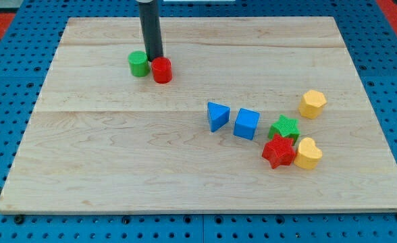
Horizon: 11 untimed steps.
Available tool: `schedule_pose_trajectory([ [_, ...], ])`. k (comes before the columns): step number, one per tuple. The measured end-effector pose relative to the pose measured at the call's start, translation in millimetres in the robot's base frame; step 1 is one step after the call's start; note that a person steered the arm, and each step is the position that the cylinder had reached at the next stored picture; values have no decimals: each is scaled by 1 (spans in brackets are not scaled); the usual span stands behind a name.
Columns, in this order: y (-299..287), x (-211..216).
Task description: Place the green circle at the left side of the board
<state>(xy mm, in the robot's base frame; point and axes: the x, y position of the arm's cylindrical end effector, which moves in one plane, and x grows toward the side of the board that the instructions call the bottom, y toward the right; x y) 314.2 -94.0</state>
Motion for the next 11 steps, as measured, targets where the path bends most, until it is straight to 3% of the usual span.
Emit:
schedule_pose_trajectory([
  [11,-34,14],
])
